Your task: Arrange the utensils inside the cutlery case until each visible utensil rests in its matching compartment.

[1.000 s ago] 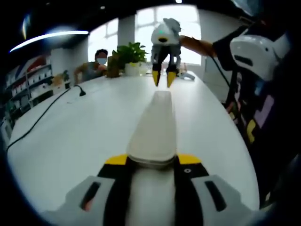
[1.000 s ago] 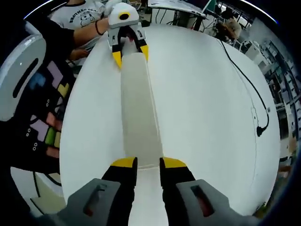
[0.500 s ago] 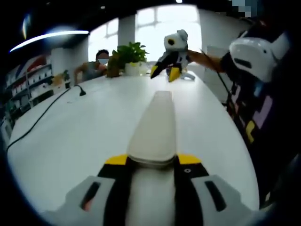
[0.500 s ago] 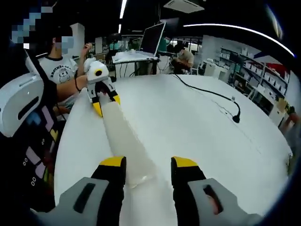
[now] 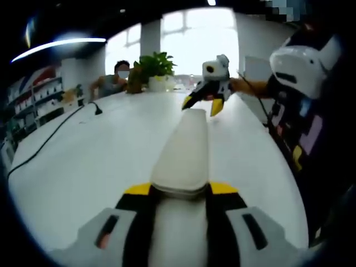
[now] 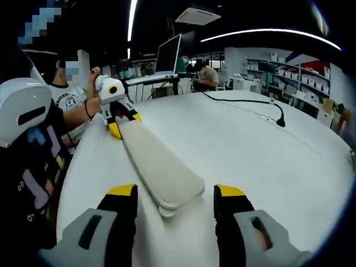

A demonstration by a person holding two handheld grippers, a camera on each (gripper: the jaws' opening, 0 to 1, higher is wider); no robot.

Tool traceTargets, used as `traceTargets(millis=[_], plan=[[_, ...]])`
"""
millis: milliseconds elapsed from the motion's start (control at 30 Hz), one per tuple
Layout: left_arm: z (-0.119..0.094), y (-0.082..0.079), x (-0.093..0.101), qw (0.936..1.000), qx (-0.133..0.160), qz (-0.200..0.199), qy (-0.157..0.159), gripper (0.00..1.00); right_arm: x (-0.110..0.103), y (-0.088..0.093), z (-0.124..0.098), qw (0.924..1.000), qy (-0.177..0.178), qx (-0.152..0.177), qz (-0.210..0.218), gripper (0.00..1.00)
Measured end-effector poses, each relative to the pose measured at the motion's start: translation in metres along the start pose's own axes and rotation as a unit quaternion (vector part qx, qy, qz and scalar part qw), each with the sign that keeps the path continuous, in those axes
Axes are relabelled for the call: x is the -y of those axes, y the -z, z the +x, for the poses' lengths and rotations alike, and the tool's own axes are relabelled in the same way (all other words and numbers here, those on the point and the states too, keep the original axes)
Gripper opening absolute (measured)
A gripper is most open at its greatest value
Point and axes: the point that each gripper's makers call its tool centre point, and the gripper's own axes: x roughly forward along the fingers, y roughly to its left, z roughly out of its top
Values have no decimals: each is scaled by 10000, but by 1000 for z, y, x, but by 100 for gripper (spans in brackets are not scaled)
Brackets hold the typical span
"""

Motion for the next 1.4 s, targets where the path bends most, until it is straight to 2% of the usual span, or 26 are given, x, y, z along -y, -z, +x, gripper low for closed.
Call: traceTargets(millis=[200, 400, 533, 800, 1067, 1167, 1400], plan=[[0, -1, 0, 10000, 46, 9, 11, 38, 3, -1, 5, 9999, 65, 71, -122, 49], [0, -2, -1, 9999, 109, 10, 7, 38, 2, 0, 11, 9997, 31, 69, -214, 46], [0, -2, -2, 9999, 147, 7, -8, 38, 2, 0, 12, 9996, 21, 114, -239, 46], [0, -4, -6, 9992, 272, -123, -277, 37, 0, -1, 12, 9993, 118, 304, -171, 45], [-1, -6, -7, 9986, 329, -210, -348, 37, -1, -4, 10, 9989, 104, 457, -82, 45], [0, -11, -8, 9987, 289, -97, -403, 37, 0, -6, 8, 9987, 142, 470, -102, 45], [-1, -32, -18, 9979, 445, -84, -460, 37, 7, -20, -5, 9969, 318, 704, -130, 45]])
